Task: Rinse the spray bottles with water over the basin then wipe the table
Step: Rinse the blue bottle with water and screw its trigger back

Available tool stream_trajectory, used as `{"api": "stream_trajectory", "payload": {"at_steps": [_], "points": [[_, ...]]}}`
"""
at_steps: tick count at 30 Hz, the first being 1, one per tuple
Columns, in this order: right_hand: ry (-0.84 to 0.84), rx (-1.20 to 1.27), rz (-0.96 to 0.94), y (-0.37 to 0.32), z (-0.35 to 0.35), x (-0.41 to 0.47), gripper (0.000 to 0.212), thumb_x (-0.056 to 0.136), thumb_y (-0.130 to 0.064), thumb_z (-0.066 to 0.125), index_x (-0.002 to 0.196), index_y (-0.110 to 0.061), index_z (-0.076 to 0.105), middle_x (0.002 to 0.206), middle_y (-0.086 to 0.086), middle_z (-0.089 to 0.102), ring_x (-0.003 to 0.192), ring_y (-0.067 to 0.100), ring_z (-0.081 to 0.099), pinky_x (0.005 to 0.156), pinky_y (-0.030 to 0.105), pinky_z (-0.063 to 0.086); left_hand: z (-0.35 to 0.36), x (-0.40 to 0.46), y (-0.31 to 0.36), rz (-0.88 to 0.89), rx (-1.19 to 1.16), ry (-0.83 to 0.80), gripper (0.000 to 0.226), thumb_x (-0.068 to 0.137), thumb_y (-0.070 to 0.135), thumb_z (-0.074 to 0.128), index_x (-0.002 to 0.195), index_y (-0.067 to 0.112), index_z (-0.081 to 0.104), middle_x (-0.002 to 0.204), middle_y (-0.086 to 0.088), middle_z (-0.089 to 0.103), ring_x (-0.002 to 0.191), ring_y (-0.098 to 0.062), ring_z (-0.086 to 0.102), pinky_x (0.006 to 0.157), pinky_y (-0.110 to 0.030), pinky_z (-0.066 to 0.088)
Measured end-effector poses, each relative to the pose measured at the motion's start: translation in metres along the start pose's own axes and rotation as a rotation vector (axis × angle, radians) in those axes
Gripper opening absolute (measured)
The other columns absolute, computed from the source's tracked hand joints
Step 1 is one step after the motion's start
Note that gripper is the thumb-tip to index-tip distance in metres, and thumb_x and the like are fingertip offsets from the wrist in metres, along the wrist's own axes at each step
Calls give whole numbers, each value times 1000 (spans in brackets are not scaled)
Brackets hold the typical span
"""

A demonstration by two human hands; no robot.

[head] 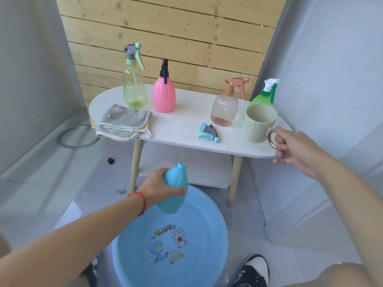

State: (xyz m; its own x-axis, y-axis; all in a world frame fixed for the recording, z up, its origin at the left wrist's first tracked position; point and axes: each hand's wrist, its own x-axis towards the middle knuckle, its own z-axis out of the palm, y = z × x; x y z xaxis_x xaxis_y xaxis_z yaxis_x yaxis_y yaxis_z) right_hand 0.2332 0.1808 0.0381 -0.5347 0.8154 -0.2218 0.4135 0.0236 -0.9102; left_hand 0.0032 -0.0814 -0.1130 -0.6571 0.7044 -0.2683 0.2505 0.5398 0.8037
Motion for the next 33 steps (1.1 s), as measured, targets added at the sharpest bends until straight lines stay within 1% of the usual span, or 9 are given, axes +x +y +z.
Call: {"api": "stream_trajectory", "payload": {"at_steps": [2,5,8,11,14,16,20,26,33], "points": [[-86,7,-80,-5,6,-21,45,104,-38,52,67,-24,31,66,0,23,60,21,37,67,41,53,9,-6,-25,-77,-80,-7,68,63,42,93,121,30,59,104,7,68,91,-15,69,76,-37,61],[-275,-13,-64,-1,33,-45,50,105,-34,53,60,-23,34,63,-1,27,61,21,43,68,43,59,12,-15,-55,-167,-118,2,69,65,42,91,125,32,58,103,7,68,88,-14,69,58,-29,55],[-396,-266,15,39,78,-47,49,106,-35,53,60,-22,42,59,-4,35,62,21,49,72,45,60,13,-23,-79,-280,-141,-10,76,56,52,90,122,40,55,105,6,69,90,-20,72,66,-46,64],[-409,-567,93,103,131,-39,41,106,-41,51,79,-11,61,66,3,49,64,25,61,72,45,62,21,-30,-102,-338,-168,-7,74,57,47,92,121,40,54,108,4,68,93,-23,71,72,-51,64],[-407,-773,146,166,178,-36,46,106,-43,44,73,-12,54,69,5,52,68,32,61,71,45,56,35,-39,-123,-331,-152,23,71,65,41,92,126,35,55,111,5,66,97,-20,68,74,-37,61],[-348,-908,80,200,202,-43,42,108,-34,40,70,-17,48,77,8,56,80,32,55,70,37,44,44,-46,-135,-320,-141,38,73,66,41,91,129,34,55,110,7,66,95,-16,67,69,-31,56],[-304,-1323,-95,247,234,-66,36,96,-5,44,107,-26,71,110,2,71,105,30,61,87,37,40,55,-56,-156,-310,-98,41,76,65,41,91,131,32,56,110,7,66,97,-16,66,78,-31,56],[-224,-1385,-23,288,256,-78,31,90,-10,53,108,-29,71,109,-4,71,116,26,53,91,41,36,56,-61,-167,-271,-30,39,77,65,43,91,133,33,55,116,6,65,104,-18,65,88,-35,57],[-166,-807,150,292,264,-74,28,103,-19,49,104,-7,74,106,20,75,105,41,64,85,39,49,61,-63,-172,-251,-28,49,82,59,49,89,132,37,54,116,5,62,105,-18,63,88,-40,59]]}}
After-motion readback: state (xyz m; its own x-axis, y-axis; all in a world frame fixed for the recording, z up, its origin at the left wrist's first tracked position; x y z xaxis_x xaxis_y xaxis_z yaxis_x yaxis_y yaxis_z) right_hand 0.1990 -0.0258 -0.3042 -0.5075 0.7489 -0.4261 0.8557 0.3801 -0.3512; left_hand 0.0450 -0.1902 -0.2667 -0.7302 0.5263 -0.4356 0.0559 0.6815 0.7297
